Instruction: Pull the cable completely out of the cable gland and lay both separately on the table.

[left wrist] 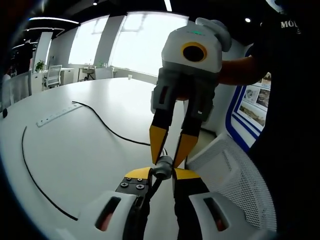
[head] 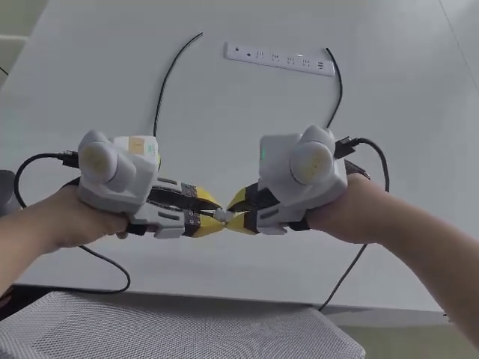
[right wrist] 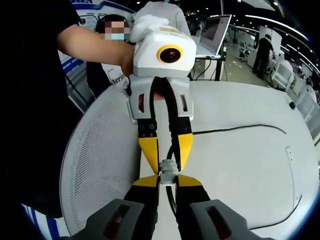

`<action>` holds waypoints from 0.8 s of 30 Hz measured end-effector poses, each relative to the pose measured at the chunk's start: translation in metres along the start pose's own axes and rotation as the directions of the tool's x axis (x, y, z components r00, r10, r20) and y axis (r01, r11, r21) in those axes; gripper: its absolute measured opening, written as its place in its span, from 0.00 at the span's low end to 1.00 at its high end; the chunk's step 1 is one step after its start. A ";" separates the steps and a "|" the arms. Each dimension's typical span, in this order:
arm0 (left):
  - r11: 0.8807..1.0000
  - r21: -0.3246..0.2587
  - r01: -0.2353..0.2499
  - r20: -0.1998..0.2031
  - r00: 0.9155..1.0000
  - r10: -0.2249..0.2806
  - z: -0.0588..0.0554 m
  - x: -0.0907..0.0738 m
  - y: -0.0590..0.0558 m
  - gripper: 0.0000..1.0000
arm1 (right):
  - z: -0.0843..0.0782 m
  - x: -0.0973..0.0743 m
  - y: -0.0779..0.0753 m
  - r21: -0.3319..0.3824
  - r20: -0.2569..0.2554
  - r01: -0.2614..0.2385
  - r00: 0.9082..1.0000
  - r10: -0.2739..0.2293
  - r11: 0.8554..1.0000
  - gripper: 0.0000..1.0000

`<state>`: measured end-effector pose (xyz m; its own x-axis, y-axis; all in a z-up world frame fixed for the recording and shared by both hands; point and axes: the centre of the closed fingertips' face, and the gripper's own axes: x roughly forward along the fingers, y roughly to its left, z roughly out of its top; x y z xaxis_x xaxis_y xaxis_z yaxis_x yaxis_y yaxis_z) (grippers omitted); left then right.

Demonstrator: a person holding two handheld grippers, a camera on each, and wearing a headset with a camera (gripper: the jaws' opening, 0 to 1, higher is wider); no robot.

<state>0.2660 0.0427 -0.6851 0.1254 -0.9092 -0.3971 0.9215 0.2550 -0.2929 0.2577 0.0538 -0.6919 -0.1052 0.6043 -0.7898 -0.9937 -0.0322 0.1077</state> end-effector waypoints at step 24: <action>1.000 0.011 -0.014 -0.044 0.999 0.015 -0.002 0.001 -0.004 0.15 | -0.002 0.002 0.002 -0.028 0.004 -0.040 0.999 0.040 0.999 0.08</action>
<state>0.2620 0.0417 -0.6863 0.1227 -0.8899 -0.4394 0.9234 0.2645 -0.2780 0.2550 0.0537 -0.6943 -0.1447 0.6060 -0.7822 -0.9894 -0.0789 0.1220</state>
